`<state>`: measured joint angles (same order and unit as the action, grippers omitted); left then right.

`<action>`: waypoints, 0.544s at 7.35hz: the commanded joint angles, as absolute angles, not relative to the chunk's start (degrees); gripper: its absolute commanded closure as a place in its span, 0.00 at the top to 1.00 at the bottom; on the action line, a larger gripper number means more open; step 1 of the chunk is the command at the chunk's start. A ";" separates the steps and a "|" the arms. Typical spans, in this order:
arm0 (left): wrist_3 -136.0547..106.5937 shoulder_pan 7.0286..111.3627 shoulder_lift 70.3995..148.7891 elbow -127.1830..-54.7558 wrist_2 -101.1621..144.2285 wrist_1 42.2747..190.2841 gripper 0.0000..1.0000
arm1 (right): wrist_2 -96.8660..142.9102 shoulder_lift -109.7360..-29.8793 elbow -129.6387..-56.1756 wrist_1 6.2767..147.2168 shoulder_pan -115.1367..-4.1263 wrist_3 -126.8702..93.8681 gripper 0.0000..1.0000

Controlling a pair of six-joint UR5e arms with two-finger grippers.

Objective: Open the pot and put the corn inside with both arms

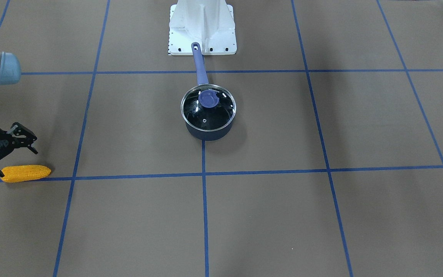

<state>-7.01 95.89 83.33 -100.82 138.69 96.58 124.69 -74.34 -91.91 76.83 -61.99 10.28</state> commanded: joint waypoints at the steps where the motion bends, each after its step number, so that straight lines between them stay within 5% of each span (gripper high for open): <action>1: -7.03 95.89 83.32 -101.16 138.69 96.50 0.98 | 122.70 -73.65 -92.11 79.71 -61.71 18.18 1.00; 4: -7.03 95.89 83.32 -101.16 138.69 96.50 0.98 | 120.51 -75.67 -91.68 78.84 -61.09 18.97 1.00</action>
<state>-7.03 95.89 83.32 -101.14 138.69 96.51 121.81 -75.05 -92.09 79.07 -61.54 18.08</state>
